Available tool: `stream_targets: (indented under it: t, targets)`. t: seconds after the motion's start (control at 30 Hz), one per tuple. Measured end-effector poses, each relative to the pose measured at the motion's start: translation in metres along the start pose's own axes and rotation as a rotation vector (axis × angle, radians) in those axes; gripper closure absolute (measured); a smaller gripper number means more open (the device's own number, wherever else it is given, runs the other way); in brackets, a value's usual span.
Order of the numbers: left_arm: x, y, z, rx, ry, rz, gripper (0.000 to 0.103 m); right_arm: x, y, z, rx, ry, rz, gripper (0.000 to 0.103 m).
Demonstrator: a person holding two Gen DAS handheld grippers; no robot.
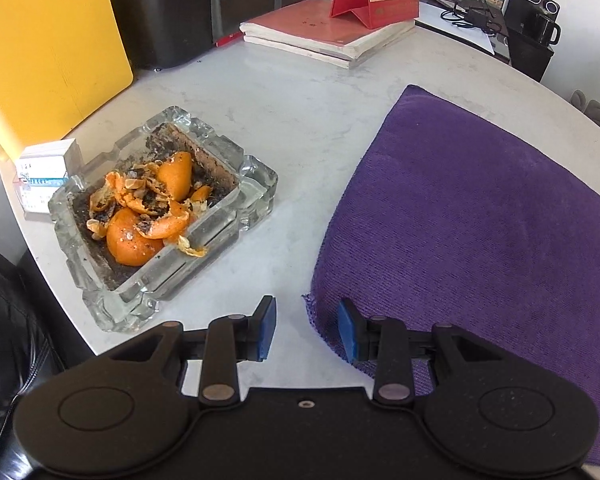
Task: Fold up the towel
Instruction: 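Move both open grippers to the edge of the purple towel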
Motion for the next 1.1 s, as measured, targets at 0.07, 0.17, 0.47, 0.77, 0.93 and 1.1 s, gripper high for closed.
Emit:
stream_targets:
  t: [0.07, 0.17, 0.47, 0.77, 0.93, 1.1]
  targets:
    - [-0.001, -0.002, 0.001, -0.011, -0.005, -0.009, 0.072, 0.009, -0.007, 0.003, 0.009, 0.018, 0.006, 0.043]
    - [-0.002, -0.004, 0.003, -0.018, -0.005, -0.02, 0.072, 0.02, -0.014, 0.007, 0.02, 0.039, 0.018, 0.043]
    - [0.0, -0.006, 0.005, -0.047, -0.016, -0.058, 0.073, 0.05, -0.021, 0.001, 0.028, 0.096, 0.031, 0.043]
    - [0.003, -0.007, 0.006, -0.053, -0.001, -0.096, 0.074, 0.062, -0.011, -0.003, 0.033, 0.128, 0.002, 0.043]
    - [0.004, -0.006, 0.005, -0.045, -0.005, -0.129, 0.08, 0.037, 0.02, -0.022, 0.028, 0.075, -0.095, 0.043]
    - [0.006, -0.006, 0.004, -0.025, -0.022, -0.145, 0.087, -0.012, 0.063, -0.076, 0.059, -0.072, -0.265, 0.043]
Point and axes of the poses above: each gripper's, at about its wrist camera, not at the fingertips, and y roughly against the way its jaws point, x to its left, z to its top, the point moved 6 cm from there along -y, roughly the way its jaws point, and after that the axes turned 12 degrees about z, right-handed, at the moved point
